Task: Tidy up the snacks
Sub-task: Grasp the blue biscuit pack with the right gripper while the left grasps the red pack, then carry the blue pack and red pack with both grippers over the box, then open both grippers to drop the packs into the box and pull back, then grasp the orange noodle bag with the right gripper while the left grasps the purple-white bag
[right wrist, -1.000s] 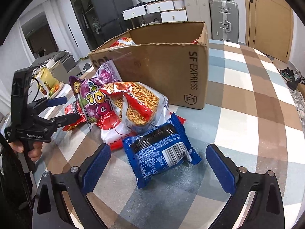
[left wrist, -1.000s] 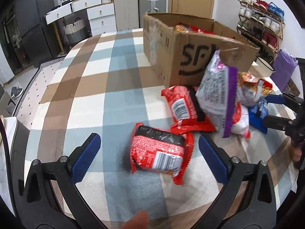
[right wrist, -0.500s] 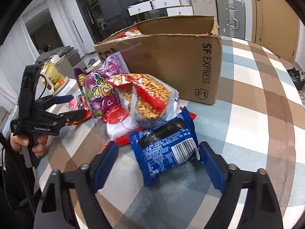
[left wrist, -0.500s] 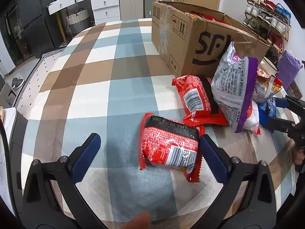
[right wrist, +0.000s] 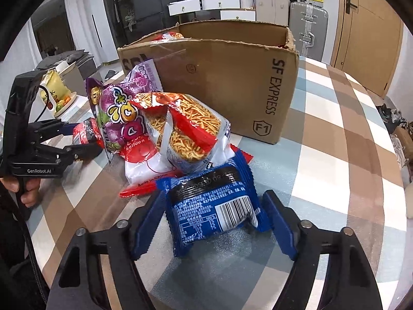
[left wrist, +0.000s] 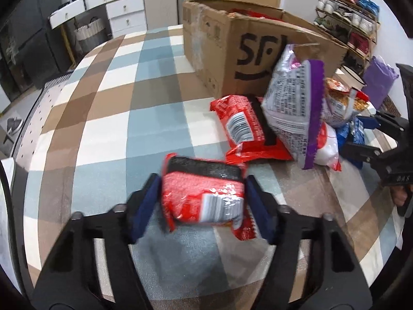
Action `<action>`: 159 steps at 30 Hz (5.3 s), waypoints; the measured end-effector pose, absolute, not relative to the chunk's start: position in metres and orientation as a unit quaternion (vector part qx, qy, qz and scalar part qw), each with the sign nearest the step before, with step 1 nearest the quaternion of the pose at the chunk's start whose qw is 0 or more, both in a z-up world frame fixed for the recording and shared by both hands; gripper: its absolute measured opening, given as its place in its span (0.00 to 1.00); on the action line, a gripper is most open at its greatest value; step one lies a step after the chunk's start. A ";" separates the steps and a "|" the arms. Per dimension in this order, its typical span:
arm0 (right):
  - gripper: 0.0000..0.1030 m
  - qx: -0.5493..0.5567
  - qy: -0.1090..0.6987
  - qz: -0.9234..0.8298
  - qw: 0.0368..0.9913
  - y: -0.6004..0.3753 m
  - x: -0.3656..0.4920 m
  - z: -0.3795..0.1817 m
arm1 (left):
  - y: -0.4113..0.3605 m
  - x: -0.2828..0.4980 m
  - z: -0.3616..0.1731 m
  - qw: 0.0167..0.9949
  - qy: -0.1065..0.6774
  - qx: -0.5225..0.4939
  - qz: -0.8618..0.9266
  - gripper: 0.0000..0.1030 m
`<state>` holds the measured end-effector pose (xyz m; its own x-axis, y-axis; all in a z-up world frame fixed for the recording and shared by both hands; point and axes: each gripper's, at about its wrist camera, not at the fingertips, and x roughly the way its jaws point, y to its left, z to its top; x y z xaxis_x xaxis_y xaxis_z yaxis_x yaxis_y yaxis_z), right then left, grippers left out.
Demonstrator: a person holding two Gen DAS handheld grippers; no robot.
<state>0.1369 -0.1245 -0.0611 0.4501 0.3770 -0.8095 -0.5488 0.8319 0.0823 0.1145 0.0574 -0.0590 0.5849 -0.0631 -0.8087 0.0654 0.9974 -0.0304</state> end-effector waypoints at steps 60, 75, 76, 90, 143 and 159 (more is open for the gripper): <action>0.47 -0.010 0.310 0.295 0.904 -0.171 0.125 0.072 | 0.028 0.098 0.088 0.958 0.284 -0.030 -0.038 0.46; 0.47 0.007 0.303 0.299 0.905 -0.149 0.163 0.084 | 0.012 0.145 0.106 0.962 0.268 -0.026 -0.043 0.46; 0.47 0.008 0.305 0.298 0.904 -0.147 0.167 0.083 | 0.011 0.149 0.106 0.962 0.267 -0.026 -0.043 0.46; 0.47 0.007 0.321 0.299 0.899 -0.124 0.213 0.067 | -0.004 0.226 0.071 0.958 0.284 -0.026 -0.028 0.46; 1.00 0.006 0.293 0.248 0.924 -0.147 0.195 0.073 | 0.008 0.202 0.059 0.958 0.285 -0.033 -0.022 1.00; 1.00 0.023 0.297 0.247 0.922 -0.156 0.143 0.072 | 0.012 0.115 0.078 0.961 0.275 -0.027 0.008 1.00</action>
